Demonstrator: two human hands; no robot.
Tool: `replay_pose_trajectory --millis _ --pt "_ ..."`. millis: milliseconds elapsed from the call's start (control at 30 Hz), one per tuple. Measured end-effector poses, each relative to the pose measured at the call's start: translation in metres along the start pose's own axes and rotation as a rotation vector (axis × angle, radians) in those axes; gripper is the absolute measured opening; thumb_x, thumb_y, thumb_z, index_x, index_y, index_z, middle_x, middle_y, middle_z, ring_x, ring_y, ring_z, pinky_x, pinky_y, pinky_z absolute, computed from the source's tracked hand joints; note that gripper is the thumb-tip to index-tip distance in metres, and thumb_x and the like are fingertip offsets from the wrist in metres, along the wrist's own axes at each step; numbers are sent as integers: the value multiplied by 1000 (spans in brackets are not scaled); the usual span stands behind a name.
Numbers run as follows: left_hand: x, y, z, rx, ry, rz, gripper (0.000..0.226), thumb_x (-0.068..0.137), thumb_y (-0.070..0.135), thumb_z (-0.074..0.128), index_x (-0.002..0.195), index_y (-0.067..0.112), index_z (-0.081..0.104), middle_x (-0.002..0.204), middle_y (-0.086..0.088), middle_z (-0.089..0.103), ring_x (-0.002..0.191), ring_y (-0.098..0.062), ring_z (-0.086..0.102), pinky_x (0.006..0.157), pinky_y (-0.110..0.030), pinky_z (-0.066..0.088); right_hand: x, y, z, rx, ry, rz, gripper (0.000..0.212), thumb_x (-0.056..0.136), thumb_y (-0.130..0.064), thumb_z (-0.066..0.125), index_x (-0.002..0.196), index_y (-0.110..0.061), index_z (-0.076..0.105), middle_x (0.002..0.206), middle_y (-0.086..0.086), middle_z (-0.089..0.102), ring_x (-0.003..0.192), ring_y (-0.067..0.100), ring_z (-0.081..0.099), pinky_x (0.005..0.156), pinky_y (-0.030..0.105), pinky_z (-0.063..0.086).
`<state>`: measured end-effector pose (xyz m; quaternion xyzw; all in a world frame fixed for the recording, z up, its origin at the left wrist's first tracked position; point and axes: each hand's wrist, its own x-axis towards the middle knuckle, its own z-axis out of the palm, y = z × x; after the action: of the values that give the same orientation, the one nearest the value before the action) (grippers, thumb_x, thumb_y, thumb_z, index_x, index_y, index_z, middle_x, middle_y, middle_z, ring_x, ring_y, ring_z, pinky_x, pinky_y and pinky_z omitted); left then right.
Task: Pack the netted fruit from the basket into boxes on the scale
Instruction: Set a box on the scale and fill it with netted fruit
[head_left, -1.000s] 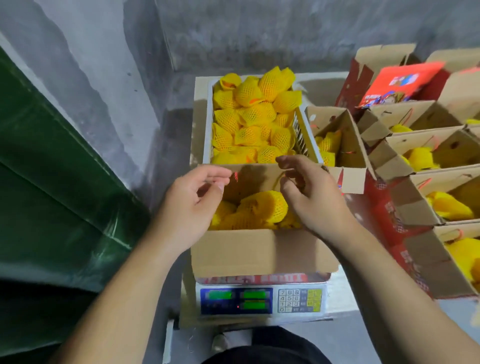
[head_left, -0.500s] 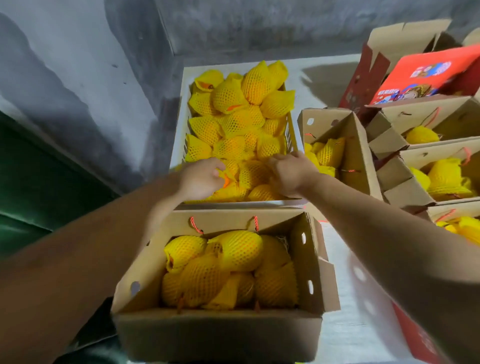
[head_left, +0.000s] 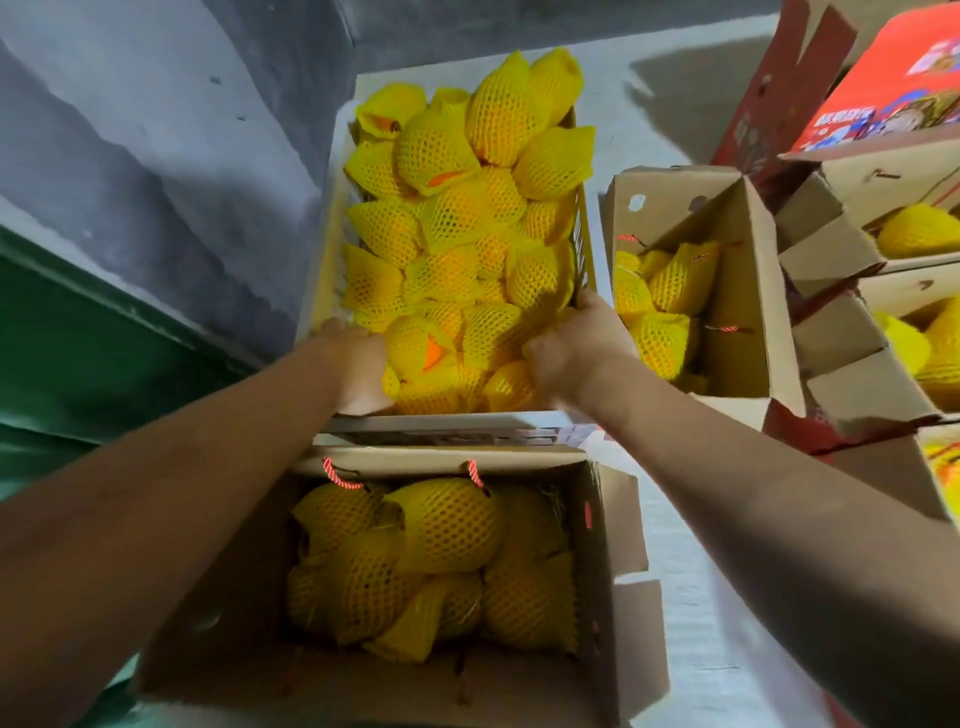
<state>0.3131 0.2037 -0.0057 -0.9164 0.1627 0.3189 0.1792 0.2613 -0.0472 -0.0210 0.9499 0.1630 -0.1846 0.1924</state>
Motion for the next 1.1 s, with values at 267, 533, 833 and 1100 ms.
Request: replay_pose_trajectory --millis 267,533,833,1100 --pt "-11 4 -1 -95 16 -1 74 94 50 70 150 11 39 157 -22 26 133 -45 47 108 -49 45 7 2 0 -104 -44 -72 23 98 -32 63 121 -26 64 117 -5 68 124 31 60 106 33 44" --pt "-16 5 4 -388 150 7 73 88 58 74 143 22 41 141 -14 43 117 -38 56 97 -45 50 5 1 2 23 35 -62 60 97 -26 63 150 -27 37 135 -2 61 125 30 59 93 41 51" --pt "-53 13 -31 -1365 498 -143 33 99 65 53 114 35 54 104 11 59 109 -20 60 89 -36 47 14 1 12 -6 -38 -171 81 98 -36 67 158 -49 14 167 1 23 151 38 31 100 54 52" --pt "-149 17 -10 -2453 225 -118 39 93 59 70 116 29 56 117 0 57 106 -31 60 66 -51 63 15 2 4 157 21 -142 77 98 -25 64 157 -29 15 164 12 17 149 38 26 114 55 40"
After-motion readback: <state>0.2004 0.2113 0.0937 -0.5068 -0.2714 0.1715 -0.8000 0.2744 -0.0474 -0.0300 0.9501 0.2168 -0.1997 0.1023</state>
